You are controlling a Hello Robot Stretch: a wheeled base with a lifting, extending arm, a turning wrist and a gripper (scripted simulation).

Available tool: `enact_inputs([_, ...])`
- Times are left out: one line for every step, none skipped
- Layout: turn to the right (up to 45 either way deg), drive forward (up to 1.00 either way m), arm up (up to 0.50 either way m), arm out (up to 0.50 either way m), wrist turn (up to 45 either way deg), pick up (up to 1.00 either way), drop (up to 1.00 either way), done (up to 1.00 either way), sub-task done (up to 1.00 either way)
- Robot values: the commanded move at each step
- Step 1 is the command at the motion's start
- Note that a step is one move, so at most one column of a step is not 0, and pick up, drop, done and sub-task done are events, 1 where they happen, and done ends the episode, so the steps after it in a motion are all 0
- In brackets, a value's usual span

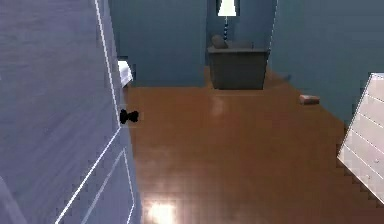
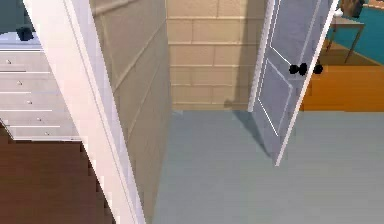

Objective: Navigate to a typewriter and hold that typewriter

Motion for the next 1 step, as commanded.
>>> enact_inputs([0.0, 0.45, 0.0, 0.0, 0.0, 0.0, 0.0, 0.0, 0.0])
